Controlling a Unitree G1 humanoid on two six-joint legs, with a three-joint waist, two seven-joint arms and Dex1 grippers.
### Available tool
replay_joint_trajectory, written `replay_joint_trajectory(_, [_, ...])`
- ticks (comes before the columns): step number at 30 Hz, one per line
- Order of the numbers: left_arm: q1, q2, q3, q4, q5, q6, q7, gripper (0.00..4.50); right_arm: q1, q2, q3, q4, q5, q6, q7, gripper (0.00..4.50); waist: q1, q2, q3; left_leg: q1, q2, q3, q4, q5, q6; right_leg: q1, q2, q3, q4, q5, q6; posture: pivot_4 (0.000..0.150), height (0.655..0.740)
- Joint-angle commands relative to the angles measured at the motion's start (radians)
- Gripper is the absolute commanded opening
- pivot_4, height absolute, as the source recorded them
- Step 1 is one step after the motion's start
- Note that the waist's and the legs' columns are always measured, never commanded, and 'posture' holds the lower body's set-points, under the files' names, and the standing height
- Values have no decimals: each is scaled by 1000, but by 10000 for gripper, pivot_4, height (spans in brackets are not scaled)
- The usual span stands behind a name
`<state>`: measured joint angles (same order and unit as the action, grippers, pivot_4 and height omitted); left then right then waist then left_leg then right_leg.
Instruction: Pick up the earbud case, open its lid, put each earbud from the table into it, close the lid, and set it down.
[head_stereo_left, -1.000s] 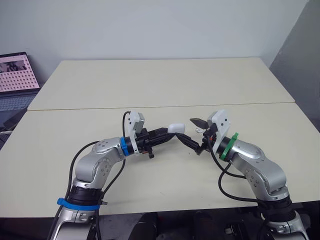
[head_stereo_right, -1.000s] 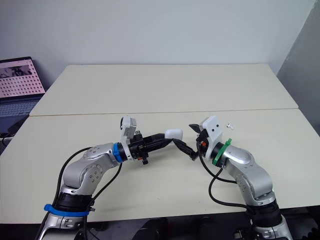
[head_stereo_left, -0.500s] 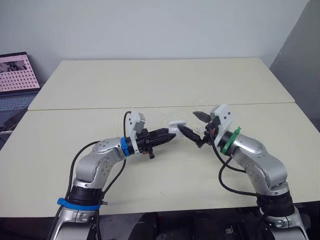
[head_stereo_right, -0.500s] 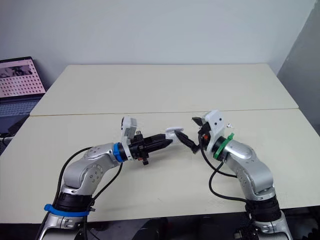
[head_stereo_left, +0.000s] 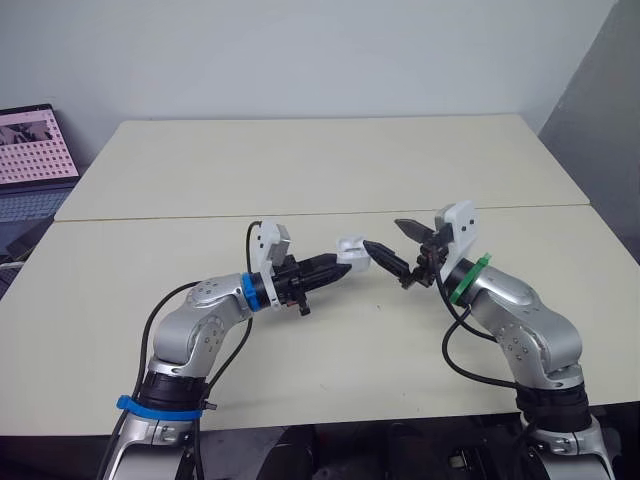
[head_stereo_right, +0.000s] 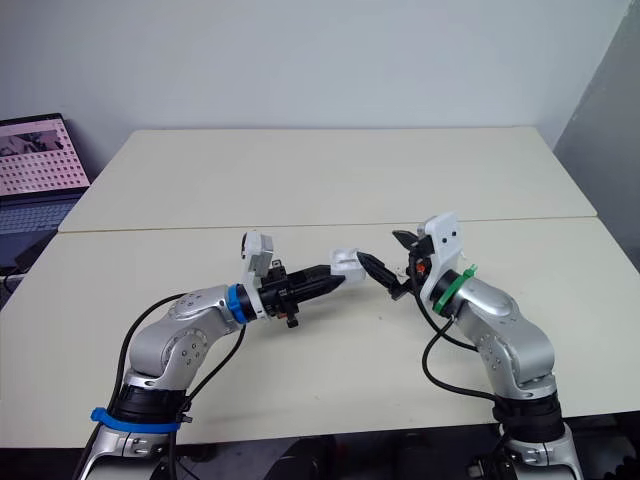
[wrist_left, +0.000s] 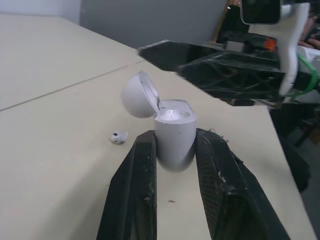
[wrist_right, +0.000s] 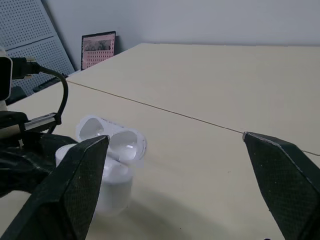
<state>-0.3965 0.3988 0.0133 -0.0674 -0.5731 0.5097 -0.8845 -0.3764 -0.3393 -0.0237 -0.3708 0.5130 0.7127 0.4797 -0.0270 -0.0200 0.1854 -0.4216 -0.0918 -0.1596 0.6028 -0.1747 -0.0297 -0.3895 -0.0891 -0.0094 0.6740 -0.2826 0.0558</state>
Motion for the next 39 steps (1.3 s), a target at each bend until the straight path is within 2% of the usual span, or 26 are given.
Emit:
replay_joint_trajectory(1, [-25,-2,96,14,21,-75,86,7415,-32,-74,7,29,-21,-15,61,44731,0,0,0,0,0,0,0,0,0,0,0,0,0,0,0,1500,7400])
replay_joint_trajectory(4, [-28,-10,131,28,37,-110,139,7415,-66,-124,70,149,-103,-91,115,44731,0,0,0,0,0,1,0,0,0,0,0,0,0,0,0,1500,7400])
replay_joint_trajectory(10, [1,-6,127,-10,30,-107,151,7415,-259,-200,212,571,-292,-330,317,44731,-3,0,0,0,-1,3,0,0,0,0,2,0,-1,0,0,1500,7400])
replay_joint_trajectory(13, [7,4,132,-16,25,-106,149,7415,-331,-220,249,732,-340,-416,426,44731,-3,-1,0,0,-1,3,0,0,0,0,2,-1,-1,0,0,1500,7400])
replay_joint_trajectory(18, [23,18,134,-28,18,-100,140,7415,-414,-215,290,916,-402,-507,563,44731,-4,-1,0,0,-1,2,-1,0,0,1,2,-1,0,0,0,1500,7400])
replay_joint_trajectory(25, [18,17,126,-31,16,-103,144,7415,-487,-148,291,1119,-464,-592,600,44731,-5,-1,0,1,0,3,0,0,0,1,2,0,0,0,0,1500,7400])
replay_joint_trajectory(27, [16,17,124,-28,17,-104,142,7415,-499,-137,279,1155,-470,-607,599,41062,-5,-1,0,1,0,3,0,0,-1,1,2,0,0,0,0,1500,7400])
replay_joint_trajectory(30, [16,16,120,-27,18,-104,140,7415,-497,-137,273,1174,-478,-623,607,32419,-4,-1,0,1,-1,2,0,1,-1,1,2,0,0,1,0,1500,7400])
replay_joint_trajectory(38, [3,7,108,-5,24,-111,127,7415,-483,-162,253,1177,-491,-638,631,4267,-4,-1,0,1,-1,2,0,1,-1,1,2,0,1,1,0,1500,7400])
replay_joint_trajectory(39, [2,3,106,-5,24,-111,128,7415,-480,-168,249,1174,-492,-639,637,3938,-4,-1,0,1,-1,2,0,1,-1,1,2,0,1,1,0,1500,7400])
